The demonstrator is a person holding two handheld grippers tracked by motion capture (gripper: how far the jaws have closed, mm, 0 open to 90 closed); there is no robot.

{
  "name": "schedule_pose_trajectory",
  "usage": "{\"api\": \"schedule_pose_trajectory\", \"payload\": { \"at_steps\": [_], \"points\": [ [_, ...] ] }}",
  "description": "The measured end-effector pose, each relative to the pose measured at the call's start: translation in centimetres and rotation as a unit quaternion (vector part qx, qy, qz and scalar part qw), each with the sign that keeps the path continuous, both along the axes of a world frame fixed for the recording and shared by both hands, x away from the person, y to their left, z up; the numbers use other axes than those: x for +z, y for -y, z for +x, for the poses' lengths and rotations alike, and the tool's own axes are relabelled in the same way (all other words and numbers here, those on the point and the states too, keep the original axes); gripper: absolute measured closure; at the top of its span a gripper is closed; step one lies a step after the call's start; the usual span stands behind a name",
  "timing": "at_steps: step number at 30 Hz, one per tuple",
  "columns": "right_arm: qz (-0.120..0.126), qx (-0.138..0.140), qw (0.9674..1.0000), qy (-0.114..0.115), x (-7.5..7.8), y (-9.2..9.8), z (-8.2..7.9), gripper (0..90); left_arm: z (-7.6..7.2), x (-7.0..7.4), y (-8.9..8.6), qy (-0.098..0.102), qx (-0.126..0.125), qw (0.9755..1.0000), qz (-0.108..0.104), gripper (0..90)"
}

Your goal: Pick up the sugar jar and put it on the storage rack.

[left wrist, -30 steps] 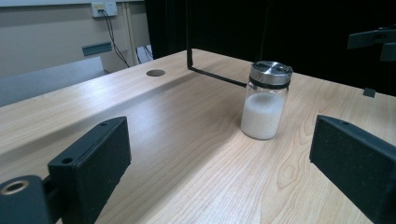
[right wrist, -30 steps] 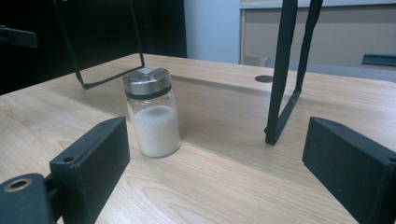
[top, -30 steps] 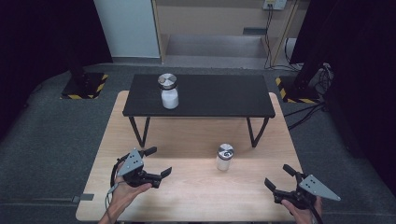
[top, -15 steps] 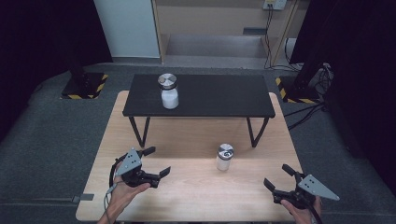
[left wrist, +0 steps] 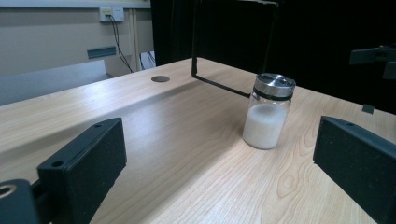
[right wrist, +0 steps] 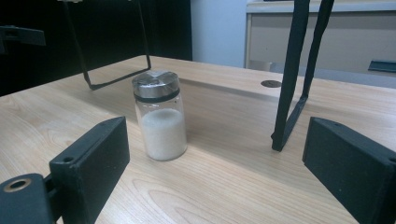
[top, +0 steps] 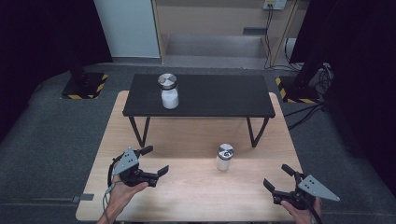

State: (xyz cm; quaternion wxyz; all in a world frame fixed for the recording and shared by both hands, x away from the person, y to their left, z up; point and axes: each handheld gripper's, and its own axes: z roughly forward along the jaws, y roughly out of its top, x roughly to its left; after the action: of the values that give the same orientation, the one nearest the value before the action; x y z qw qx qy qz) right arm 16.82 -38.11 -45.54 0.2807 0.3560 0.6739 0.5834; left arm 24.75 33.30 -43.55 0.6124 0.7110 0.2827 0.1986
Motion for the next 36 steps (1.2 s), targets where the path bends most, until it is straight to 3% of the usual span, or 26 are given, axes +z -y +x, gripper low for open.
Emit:
{"api": "schedule_pose_trajectory", "payload": {
  "at_steps": [16,28,36],
  "points": [
    [-0.003,0.026,0.9996,0.007,0.6,-0.3,0.3,6.1,-0.3,0.0,-0.8,0.002,0.013,0.9999,-0.002,1.0],
    [-0.005,0.055,0.9985,0.008,2.2,-0.7,1.0,5.4,-0.3,0.0,-1.0,0.002,0.018,0.9998,-0.004,1.0],
    [-0.01,0.067,0.9977,-0.006,3.3,-1.5,1.7,4.2,-0.3,0.0,-1.0,0.002,0.018,0.9998,-0.005,1.0]
  ]
}}
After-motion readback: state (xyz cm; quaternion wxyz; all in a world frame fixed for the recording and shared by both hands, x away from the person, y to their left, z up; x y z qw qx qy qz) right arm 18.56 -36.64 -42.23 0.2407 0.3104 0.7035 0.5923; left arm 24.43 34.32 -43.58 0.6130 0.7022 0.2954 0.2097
